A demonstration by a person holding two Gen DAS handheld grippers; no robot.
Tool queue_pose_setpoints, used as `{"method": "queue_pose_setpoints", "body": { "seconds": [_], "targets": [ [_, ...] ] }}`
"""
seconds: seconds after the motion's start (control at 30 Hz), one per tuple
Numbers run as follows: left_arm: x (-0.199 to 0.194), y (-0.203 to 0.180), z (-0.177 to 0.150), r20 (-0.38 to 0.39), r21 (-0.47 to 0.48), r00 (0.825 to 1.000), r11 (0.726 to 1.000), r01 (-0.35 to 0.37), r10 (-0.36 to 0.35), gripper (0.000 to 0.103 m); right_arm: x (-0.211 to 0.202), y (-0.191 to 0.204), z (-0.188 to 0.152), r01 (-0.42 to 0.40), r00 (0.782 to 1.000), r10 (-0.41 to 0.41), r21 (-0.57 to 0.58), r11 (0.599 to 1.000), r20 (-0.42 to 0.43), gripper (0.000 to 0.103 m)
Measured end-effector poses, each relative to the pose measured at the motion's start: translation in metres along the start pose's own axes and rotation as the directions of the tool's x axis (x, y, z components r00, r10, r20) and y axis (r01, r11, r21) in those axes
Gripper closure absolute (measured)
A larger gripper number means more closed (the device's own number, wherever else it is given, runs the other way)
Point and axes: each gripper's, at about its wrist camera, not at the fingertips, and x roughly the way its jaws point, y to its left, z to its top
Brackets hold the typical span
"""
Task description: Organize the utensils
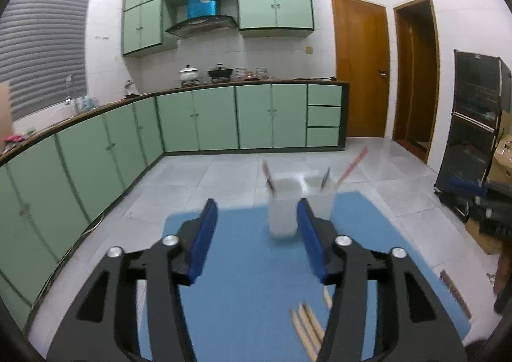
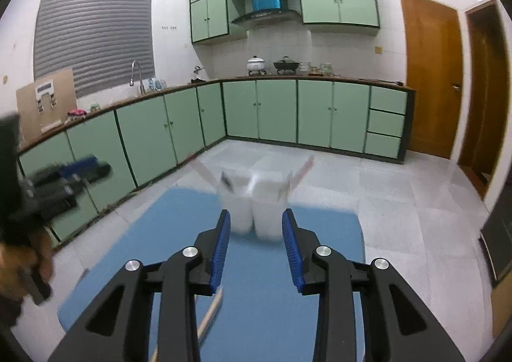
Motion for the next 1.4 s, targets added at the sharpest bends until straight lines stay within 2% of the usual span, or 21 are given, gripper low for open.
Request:
{"method": "queue_pose_setpoints", "body": {
  "seconds": [0.1,0.17,0.27,0.33,0.43,0.53,0.57,0.6,0.7,0.77,0.9,1.0,1.1,1.17,1.3,1.4],
  "targets": [
    [-0.041,-0.002,-0.056,-0.023,-0.033,1.000,0.999,-0.013,0.012,0.047,-0.019,0.023,-0.071,0.021,0.999,-0.021,0.022,1.000,-0.036,0.070],
    [-0.060,-0.003,-0.087,-0.052,-0.061,0.998,0.998,-0.030,0.027,0.047,-0.021,0.040,-0.122,0.008,0.995,0.001,0.088,0.996,-0.103,0.070],
    [-0.078,-0.001,-0.125,-0.120,-0.115,0.992,0.993,-0.040,0.026,0.047,-0.012,0.066,-0.169,-0.011,0.983,0.035,0.134,0.991,-0.178,0.070],
    [-0.084,0.000,-0.141,-0.156,-0.140,0.987,0.989,-0.045,0.023,0.047,-0.002,0.082,-0.182,-0.002,0.982,0.025,0.123,0.992,-0.189,0.069],
    [-0.093,0.000,-0.156,-0.179,-0.148,0.983,0.987,-0.055,0.028,0.047,0.014,0.101,-0.189,0.018,0.982,0.000,0.092,0.996,-0.189,0.069],
    [-0.092,-0.008,-0.170,-0.217,-0.132,0.976,0.991,-0.038,0.008,0.047,0.026,0.100,-0.196,0.037,0.972,-0.019,0.072,0.997,-0.235,0.066],
    [-0.090,-0.011,-0.174,-0.224,-0.125,0.974,0.992,-0.034,0.005,0.047,0.025,0.096,-0.196,0.045,0.973,-0.030,0.063,0.997,-0.228,0.059],
    [-0.089,-0.013,-0.178,-0.233,-0.125,0.972,0.992,-0.021,-0.009,0.047,0.024,0.094,-0.195,0.060,0.973,-0.046,0.054,0.997,-0.227,0.057],
    [-0.082,-0.018,-0.189,-0.260,-0.117,0.966,0.993,-0.015,-0.016,0.047,0.013,0.070,-0.191,0.099,0.972,-0.073,0.107,0.989,-0.224,0.056],
    [-0.073,-0.022,-0.196,-0.291,-0.115,0.956,0.993,-0.001,-0.033,0.047,0.000,0.053,-0.192,0.099,0.974,-0.064,0.154,0.983,-0.216,0.056],
    [-0.064,-0.043,-0.207,-0.323,-0.076,0.945,0.996,0.037,-0.060,0.047,-0.018,0.035,-0.199,0.109,0.972,-0.072,0.161,0.981,-0.224,0.055],
    [-0.052,-0.058,-0.216,-0.355,-0.054,0.932,0.997,0.052,-0.068,0.047,-0.023,0.035,-0.200,0.070,0.975,-0.034,0.157,0.985,-0.222,0.055],
    [-0.041,-0.063,-0.223,-0.393,-0.029,0.918,0.999,0.035,-0.043,0.047,-0.020,0.052,-0.203,0.006,0.974,0.019,0.110,0.994,-0.225,0.055],
    [-0.037,-0.060,-0.226,-0.406,-0.041,0.912,0.998,0.039,-0.053,0.045,-0.016,0.063,-0.206,-0.017,0.971,0.034,0.074,0.997,-0.235,0.055],
    [-0.035,-0.061,-0.225,-0.405,-0.038,0.913,0.999,0.039,-0.051,0.044,-0.011,0.065,-0.210,0.001,0.972,0.007,0.033,0.999,-0.235,0.055],
    [-0.041,-0.064,-0.222,-0.399,-0.046,0.915,0.998,0.049,-0.064,0.046,-0.010,0.054,-0.209,0.028,0.973,-0.014,0.056,0.998,-0.232,0.055]
  ]
}}
